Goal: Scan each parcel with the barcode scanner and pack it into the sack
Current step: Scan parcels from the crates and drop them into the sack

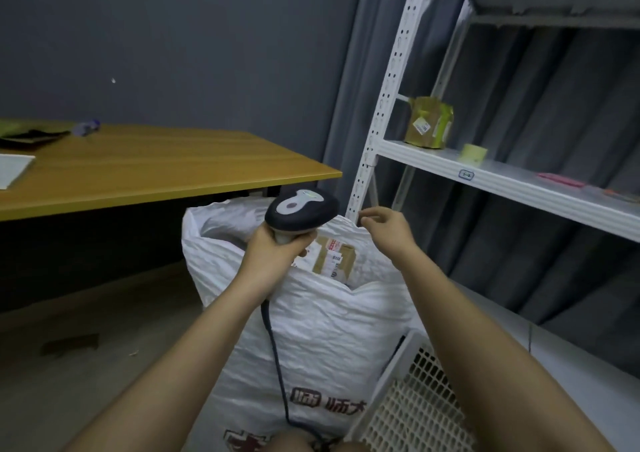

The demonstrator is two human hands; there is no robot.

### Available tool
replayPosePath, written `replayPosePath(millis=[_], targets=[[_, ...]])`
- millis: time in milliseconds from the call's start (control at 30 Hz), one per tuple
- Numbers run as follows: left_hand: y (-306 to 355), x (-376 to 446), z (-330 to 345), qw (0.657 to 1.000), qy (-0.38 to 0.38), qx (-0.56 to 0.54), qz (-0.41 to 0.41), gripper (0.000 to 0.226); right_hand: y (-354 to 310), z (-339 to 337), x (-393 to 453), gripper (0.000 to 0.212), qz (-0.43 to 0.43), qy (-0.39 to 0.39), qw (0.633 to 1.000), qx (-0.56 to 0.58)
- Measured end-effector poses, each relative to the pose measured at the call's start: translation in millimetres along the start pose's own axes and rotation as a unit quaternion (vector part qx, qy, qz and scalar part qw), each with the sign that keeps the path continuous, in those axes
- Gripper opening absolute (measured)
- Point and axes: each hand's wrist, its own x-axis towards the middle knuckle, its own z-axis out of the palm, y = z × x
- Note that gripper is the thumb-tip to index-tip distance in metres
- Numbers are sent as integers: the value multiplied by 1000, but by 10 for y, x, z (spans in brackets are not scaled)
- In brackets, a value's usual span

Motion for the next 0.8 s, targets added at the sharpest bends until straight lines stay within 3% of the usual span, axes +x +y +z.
replayPosePath(millis=[133, 333, 600, 800], targets=[[50, -141, 351, 1000, -28, -11, -10, 45, 138, -408, -331, 20, -55, 22, 998, -25], [200, -544, 1068, 994, -111, -27, 3, 26, 665, -1096, -903, 18, -38, 87, 995, -27], [128, -1241, 2211, 971, -238, -36, 6, 29, 1709, -2041, -1748, 10, 87, 179, 980, 10], [-260, -1753, 2997, 947, -318, -21, -33, 27, 2632, -2462, -2487, 13, 208, 237, 949, 23]])
